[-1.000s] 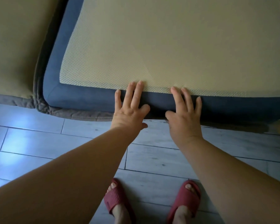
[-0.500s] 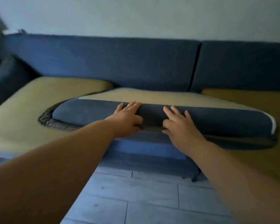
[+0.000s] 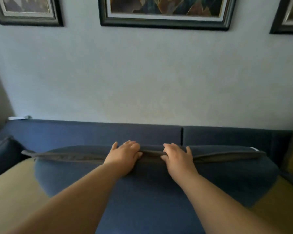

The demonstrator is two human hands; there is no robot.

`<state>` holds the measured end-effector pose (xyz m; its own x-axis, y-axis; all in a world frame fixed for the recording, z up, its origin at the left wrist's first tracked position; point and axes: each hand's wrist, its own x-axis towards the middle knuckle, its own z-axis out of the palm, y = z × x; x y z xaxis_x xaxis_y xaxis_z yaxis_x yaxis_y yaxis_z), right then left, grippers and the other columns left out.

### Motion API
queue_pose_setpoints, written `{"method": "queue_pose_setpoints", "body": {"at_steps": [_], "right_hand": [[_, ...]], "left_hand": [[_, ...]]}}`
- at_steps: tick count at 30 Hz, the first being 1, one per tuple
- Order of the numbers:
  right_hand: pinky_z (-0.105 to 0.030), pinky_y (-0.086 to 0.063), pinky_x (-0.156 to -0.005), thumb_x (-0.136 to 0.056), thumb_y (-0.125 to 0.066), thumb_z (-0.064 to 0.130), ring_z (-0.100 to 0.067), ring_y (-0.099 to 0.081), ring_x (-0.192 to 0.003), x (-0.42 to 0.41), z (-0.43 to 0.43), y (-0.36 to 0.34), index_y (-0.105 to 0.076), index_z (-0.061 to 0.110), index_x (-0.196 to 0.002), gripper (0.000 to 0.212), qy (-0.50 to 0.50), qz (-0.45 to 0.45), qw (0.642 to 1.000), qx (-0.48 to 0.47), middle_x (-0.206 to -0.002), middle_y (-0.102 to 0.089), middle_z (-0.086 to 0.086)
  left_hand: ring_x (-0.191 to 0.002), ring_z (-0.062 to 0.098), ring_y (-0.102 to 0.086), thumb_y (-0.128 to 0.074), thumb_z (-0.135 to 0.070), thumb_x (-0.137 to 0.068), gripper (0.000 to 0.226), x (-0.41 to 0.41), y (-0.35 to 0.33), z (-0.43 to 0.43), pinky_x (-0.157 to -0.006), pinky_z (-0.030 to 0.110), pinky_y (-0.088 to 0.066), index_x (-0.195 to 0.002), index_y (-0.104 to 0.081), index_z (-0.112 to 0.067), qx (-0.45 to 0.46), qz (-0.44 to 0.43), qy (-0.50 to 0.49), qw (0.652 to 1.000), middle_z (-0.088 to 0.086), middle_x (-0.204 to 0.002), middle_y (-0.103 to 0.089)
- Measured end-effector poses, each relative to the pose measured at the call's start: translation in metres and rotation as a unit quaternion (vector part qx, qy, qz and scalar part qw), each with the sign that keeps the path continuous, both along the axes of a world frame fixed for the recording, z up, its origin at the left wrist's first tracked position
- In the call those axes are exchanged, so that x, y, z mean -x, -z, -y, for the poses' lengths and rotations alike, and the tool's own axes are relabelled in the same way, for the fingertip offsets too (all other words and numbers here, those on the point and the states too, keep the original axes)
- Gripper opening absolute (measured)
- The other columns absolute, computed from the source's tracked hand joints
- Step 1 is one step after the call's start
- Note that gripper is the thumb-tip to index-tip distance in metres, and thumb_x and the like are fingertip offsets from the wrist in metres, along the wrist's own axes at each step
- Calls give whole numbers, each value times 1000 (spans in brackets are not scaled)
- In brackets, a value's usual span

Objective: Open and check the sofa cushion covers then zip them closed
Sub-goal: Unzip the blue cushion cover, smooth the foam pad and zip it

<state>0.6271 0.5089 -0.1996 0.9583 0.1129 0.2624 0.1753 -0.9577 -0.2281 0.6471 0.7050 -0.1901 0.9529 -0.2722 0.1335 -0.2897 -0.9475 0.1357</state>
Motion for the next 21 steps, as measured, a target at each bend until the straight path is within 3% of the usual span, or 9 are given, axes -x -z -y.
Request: {"method": "queue_pose_setpoints", "body": {"at_steps": [2,4,6,9,13,21], "right_hand": [[-51,-5,-119,-104,-42,27,-14,-28,-143,-12,-2,4,-46,21,-127,24,1,-7,1000,1,-145,-44,2],[-51,-6,-119,-105,-39,29,-15,-23,-146,-27,-1,2,-44,21,-126,23,-7,-30,999,12,-150,-39,3],[-50,-8,-119,-105,-38,32,-19,-26,-145,-41,2,-4,-42,25,-124,21,-5,-55,998,-9,-148,-43,1],[-49,-7,-120,-105,-35,35,-20,-25,-146,-62,4,-12,-28,32,-146,42,5,-82,997,-4,-155,-36,-2],[-51,-9,-119,-107,-28,33,-18,-15,-149,-92,3,-13,-22,31,-152,46,7,-100,993,66,-162,-18,5],[-56,-8,-116,-106,-20,41,-33,-15,-147,-152,-1,-12,-23,41,-149,44,39,-77,990,114,-161,-20,3]], "left_hand": [[-133,15,-37,-32,-41,-102,19,-7,8,-3,-117,44,-12,-100,-39,-24,27,18,-18,999,-4,-128,-50],[-130,15,-40,-32,-43,-101,18,-21,5,-5,-116,42,-12,-102,-38,-27,48,9,-18,999,-5,-123,-52],[-137,14,-33,-30,-45,-101,30,-38,2,-4,-118,43,-9,-127,-37,-30,46,-5,-3,999,-5,-139,-46],[-146,11,-14,-23,-46,-102,48,-65,1,-2,-119,45,-6,-149,-21,-33,14,-14,17,1000,-6,-157,-25],[-146,12,-15,-20,-48,-102,49,-101,0,-1,-118,44,-8,-150,-21,-36,-9,-28,31,999,-8,-158,-21],[-143,11,-23,-20,-49,-102,49,-162,-6,-8,-116,39,-14,-149,-25,-37,-10,-37,35,999,-10,-156,-28]]}}
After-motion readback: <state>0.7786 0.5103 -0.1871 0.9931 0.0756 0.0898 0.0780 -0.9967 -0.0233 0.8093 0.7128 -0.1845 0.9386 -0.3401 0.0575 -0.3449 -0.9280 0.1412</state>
